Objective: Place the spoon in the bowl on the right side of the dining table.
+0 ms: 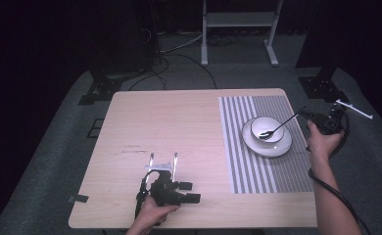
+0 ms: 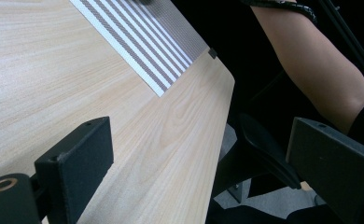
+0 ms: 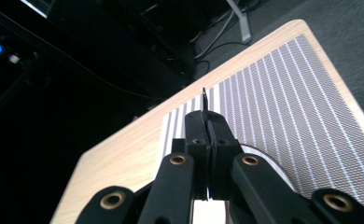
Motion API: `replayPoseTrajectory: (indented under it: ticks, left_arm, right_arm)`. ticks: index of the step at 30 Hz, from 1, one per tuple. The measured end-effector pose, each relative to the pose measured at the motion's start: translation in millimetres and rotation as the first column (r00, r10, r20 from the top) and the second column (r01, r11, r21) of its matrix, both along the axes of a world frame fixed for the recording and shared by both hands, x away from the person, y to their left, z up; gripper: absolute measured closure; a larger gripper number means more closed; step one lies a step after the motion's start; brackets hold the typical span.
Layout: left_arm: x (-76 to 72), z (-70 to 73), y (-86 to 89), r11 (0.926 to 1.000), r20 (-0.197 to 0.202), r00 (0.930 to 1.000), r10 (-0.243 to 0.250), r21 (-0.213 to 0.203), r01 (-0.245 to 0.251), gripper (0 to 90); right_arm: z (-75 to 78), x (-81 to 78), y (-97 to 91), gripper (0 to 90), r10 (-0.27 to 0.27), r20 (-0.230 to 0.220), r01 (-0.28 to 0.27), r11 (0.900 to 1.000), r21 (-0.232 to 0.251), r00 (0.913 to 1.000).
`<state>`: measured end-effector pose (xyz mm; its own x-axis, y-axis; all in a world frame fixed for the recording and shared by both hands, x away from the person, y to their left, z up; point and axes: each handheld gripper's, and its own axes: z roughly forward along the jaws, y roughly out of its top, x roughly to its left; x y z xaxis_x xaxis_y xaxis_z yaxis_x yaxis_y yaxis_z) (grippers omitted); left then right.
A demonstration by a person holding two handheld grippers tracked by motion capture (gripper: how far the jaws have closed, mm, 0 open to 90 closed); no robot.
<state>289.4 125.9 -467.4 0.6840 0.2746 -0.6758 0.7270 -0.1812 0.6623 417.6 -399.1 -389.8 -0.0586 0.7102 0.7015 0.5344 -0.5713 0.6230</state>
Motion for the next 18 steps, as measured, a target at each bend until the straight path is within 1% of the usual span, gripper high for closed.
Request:
replayPoseTrajectory:
  ticks: [1,5,9,13,18]
  left_arm:
    - [-0.1,-0.1,-0.2,1.0,0.001,1.0,-0.001,0.001,0.001,5.9]
    - [-0.2,0.1,0.0,1.0,0.001,1.0,-0.001,0.001,0.001,5.9]
    - [0.2,0.3,1.1,1.0,0.002,1.0,0.005,0.003,-0.005,5.9]
    - [0.4,0.5,1.5,1.0,0.004,1.0,0.005,0.002,-0.005,5.9]
    - [0.2,0.1,0.8,1.0,0.0,1.0,0.006,0.003,-0.006,5.9]
  right_arm:
    - [-1.4,0.3,0.9,88.8,0.001,0.003,-0.001,0.9999,-0.012,1.0]
    - [-6.4,1.5,3.9,88.7,0.007,-0.006,-0.007,0.9997,-0.025,1.0]
    - [-12.6,3.9,5.7,88.3,0.026,-0.03,-0.028,0.9989,-0.039,0.9992]
    - [-18.0,3.5,3.2,87.8,0.03,-0.043,-0.031,0.9992,-0.027,0.9986]
    - [-21.4,2.7,-1.5,85.1,0.03,-0.067,-0.031,0.9993,-0.019,0.9973]
